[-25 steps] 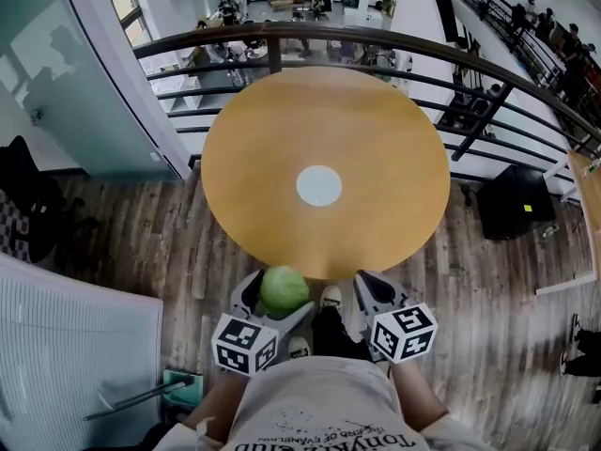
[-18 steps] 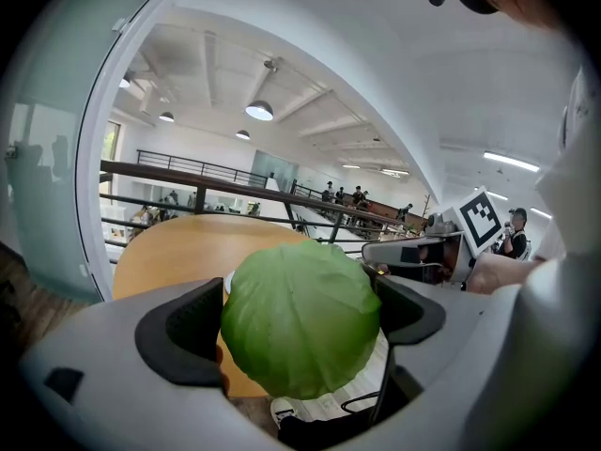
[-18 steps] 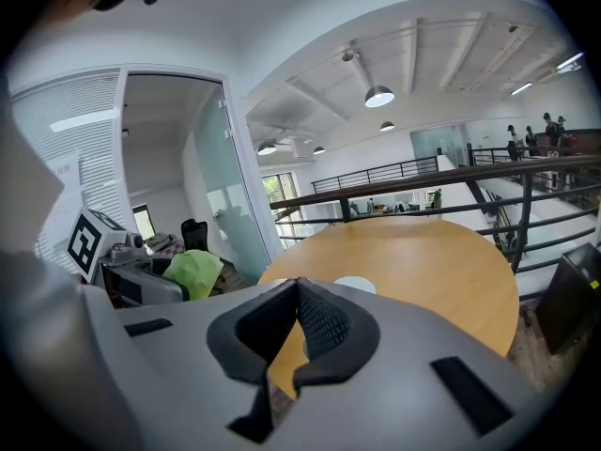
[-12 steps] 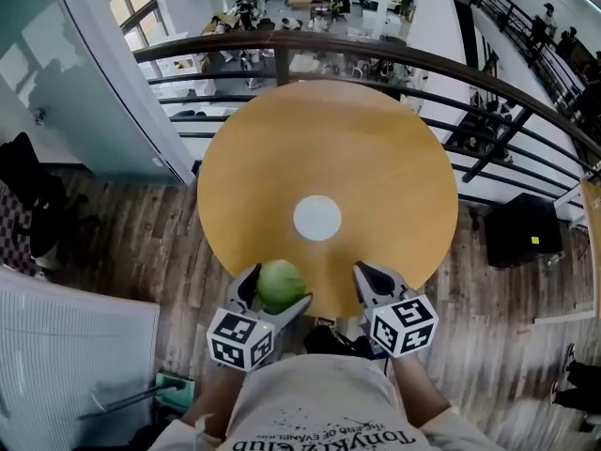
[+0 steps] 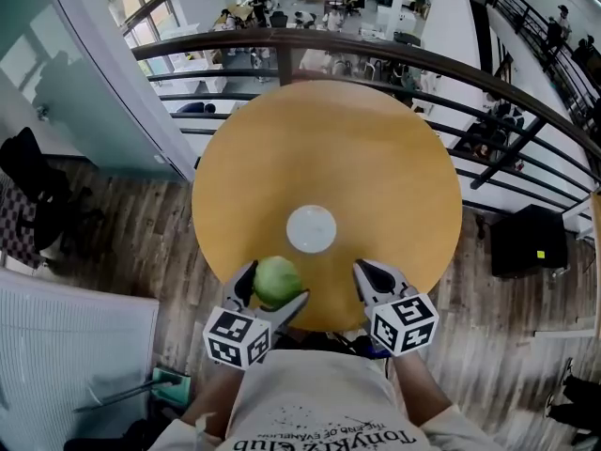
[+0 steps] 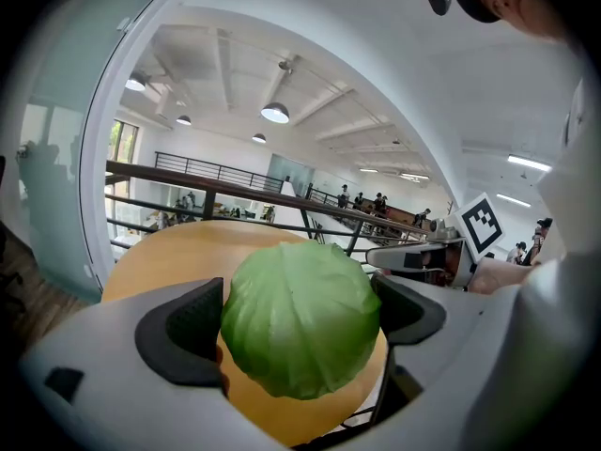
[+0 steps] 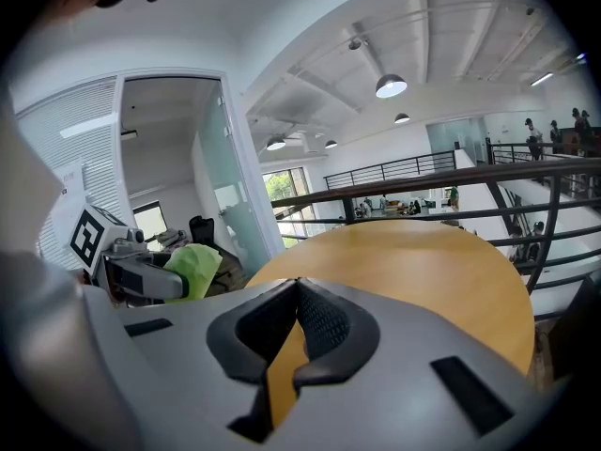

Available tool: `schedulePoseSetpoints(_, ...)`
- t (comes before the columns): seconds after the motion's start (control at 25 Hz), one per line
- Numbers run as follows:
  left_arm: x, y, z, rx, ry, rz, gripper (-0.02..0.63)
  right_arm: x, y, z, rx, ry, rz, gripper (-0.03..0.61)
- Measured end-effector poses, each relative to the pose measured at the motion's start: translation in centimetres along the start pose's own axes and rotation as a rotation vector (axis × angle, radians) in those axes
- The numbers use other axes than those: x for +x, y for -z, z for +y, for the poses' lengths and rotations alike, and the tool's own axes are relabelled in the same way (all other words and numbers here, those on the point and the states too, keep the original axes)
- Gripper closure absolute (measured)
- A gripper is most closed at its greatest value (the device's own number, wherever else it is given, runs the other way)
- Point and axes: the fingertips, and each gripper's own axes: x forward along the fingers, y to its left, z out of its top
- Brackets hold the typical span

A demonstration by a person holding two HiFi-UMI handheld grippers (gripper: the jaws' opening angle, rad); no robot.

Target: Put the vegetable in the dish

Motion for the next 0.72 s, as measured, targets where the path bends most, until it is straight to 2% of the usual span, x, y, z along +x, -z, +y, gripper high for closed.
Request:
schedulePoseSetpoints(0.28, 0.9, 0.8, -0.6, 0.042, 0.013, 0.007, 0.121, -0.8, 1.4, -0.8, 0.012, 0.032, -0.016, 0.557)
schedulePoseSetpoints(0.72, 3.2, 0.5, 1.6, 0.045, 0.063, 0.049, 0.121, 0.0, 1.8, -2.1, 0.081, 0.110, -0.019, 0.557)
